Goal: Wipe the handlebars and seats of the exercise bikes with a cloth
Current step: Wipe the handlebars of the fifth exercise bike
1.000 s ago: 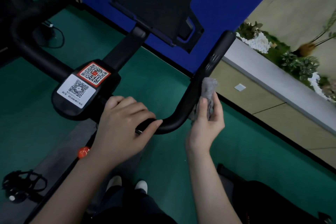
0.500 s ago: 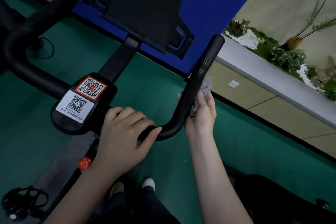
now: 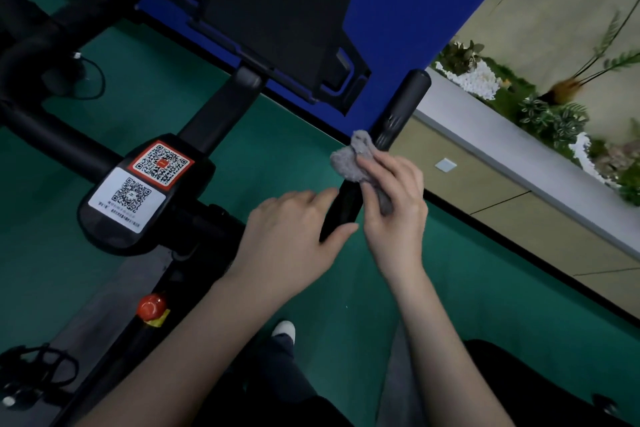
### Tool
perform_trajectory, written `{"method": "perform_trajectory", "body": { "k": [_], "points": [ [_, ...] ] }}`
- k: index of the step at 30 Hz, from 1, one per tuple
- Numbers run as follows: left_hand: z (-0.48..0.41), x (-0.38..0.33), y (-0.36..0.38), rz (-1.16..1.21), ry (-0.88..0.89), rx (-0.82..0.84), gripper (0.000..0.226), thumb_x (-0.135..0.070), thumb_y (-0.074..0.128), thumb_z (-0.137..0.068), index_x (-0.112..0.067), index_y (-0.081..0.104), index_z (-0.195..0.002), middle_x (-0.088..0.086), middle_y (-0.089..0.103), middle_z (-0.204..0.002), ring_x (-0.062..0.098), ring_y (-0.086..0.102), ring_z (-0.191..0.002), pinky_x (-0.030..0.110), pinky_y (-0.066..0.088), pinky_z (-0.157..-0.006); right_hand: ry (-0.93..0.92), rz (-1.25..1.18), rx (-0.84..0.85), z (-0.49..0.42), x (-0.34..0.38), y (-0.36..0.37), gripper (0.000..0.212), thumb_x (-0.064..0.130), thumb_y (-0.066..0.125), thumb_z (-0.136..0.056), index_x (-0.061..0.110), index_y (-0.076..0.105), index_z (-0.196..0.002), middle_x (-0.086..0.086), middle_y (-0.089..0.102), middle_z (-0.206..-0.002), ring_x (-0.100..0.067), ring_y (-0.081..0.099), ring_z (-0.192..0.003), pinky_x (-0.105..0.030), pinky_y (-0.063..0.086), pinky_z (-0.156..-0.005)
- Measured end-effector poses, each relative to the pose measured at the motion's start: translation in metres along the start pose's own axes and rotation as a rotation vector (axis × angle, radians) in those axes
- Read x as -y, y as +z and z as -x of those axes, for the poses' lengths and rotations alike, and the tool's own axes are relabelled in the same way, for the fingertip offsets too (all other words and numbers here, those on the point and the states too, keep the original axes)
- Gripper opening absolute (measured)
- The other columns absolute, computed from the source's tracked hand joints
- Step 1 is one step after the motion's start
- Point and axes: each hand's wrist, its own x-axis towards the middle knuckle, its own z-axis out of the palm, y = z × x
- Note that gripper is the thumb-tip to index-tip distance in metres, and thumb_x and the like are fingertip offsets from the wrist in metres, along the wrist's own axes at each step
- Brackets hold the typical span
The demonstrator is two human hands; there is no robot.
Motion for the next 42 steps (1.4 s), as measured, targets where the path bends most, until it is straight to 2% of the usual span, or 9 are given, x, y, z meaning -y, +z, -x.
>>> {"method": "perform_trajectory", "body": {
  "k": [11, 15, 18, 22, 27, 31, 35, 39, 42],
  "points": [
    [-0.01, -0.001, 0.017, 0.139, -0.164, 0.005, 0.042, -0.057, 0.053, -0.083, -0.034, 0.053, -0.118, -0.009, 0.065, -0.097, 0.021, 0.063, -0.086, 0.031, 0.042, -0.064, -0.322, 0.289, 0.45, -0.068, -0.005, -0.017, 0.021, 0.008, 0.064, -0.088, 0.006, 0.072, -0.108, -0.005, 0.069, -0.105, -0.033, 0.05, -0.1, -0.047, 0.043, -0.089],
    [-0.01, -0.001, 0.018, 0.149, -0.185, -0.005, 0.046, -0.058, 0.054, -0.082, -0.035, 0.054, -0.122, -0.011, 0.066, -0.102, 0.02, 0.063, -0.092, 0.032, 0.044, -0.068, -0.399, 0.331, 0.753, -0.098, 0.004, -0.018, 0.018, 0.015, 0.067, -0.088, 0.009, 0.073, -0.103, -0.005, 0.071, -0.095, -0.029, 0.052, -0.098, -0.031, 0.039, -0.088],
    [-0.01, 0.0, 0.019, 0.163, -0.193, 0.005, 0.047, -0.059, 0.054, -0.082, -0.036, 0.053, -0.124, -0.012, 0.065, -0.103, 0.019, 0.063, -0.093, 0.031, 0.04, -0.067, -0.446, 0.464, 0.777, -0.118, 0.003, -0.019, 0.019, 0.017, 0.065, -0.088, 0.01, 0.073, -0.104, -0.007, 0.07, -0.095, -0.029, 0.049, -0.099, -0.027, 0.035, -0.083],
    [-0.011, -0.001, 0.018, 0.154, -0.198, 0.027, 0.047, -0.06, 0.052, -0.084, -0.037, 0.052, -0.124, -0.012, 0.064, -0.099, 0.018, 0.062, -0.09, 0.028, 0.035, -0.063, -0.415, 0.602, 0.674, -0.129, 0.0, -0.016, 0.022, 0.019, 0.062, -0.09, 0.011, 0.072, -0.108, -0.01, 0.07, -0.097, -0.031, 0.046, -0.102, -0.04, 0.039, -0.087],
    [-0.012, -0.002, 0.018, 0.147, -0.21, 0.031, 0.046, -0.059, 0.053, -0.083, -0.037, 0.052, -0.123, -0.011, 0.065, -0.099, 0.018, 0.062, -0.093, 0.029, 0.037, -0.064, -0.46, 0.478, 0.769, -0.11, 0.003, -0.012, 0.019, 0.016, 0.065, -0.087, 0.011, 0.074, -0.103, -0.005, 0.073, -0.097, -0.031, 0.05, -0.098, -0.037, 0.04, -0.085],
    [-0.012, -0.002, 0.018, 0.151, -0.215, 0.03, 0.047, -0.06, 0.053, -0.083, -0.038, 0.052, -0.124, -0.011, 0.065, -0.099, 0.018, 0.062, -0.09, 0.029, 0.04, -0.065, -0.475, 0.486, 0.504, -0.119, -0.015, -0.021, 0.016, 0.016, 0.062, -0.09, 0.009, 0.074, -0.099, -0.009, 0.069, -0.092, -0.036, 0.05, -0.094, -0.044, 0.041, -0.083],
    [-0.012, -0.003, 0.017, 0.145, -0.215, 0.034, 0.046, -0.06, 0.052, -0.083, -0.039, 0.052, -0.124, -0.013, 0.065, -0.095, 0.014, 0.062, -0.084, 0.028, 0.042, -0.063, -0.33, 0.277, 0.052, -0.092, -0.032, -0.021, 0.016, 0.009, 0.064, -0.089, 0.003, 0.073, -0.101, -0.011, 0.068, -0.104, -0.036, 0.053, -0.099, -0.03, 0.038, -0.09],
    [-0.011, -0.003, 0.017, 0.15, -0.221, 0.027, 0.046, -0.059, 0.053, -0.082, -0.038, 0.053, -0.123, -0.012, 0.066, -0.098, 0.015, 0.063, -0.087, 0.028, 0.043, -0.066, -0.173, 0.012, -0.08, -0.038, -0.041, -0.002, 0.018, -0.005, 0.065, -0.084, -0.001, 0.07, -0.101, -0.016, 0.059, -0.111, -0.036, 0.053, -0.105, -0.039, 0.046, -0.093],
    [-0.012, -0.005, 0.016, 0.16, -0.234, 0.039, 0.044, -0.059, 0.055, -0.082, -0.039, 0.053, -0.122, -0.014, 0.065, -0.096, 0.012, 0.062, -0.085, 0.027, 0.043, -0.064, -0.048, -0.108, -0.196, -0.03, -0.039, 0.009, 0.021, -0.01, 0.063, -0.083, -0.005, 0.067, -0.103, -0.023, 0.054, -0.109, -0.029, 0.054, -0.108, -0.024, 0.044, -0.096]
  ]
}}
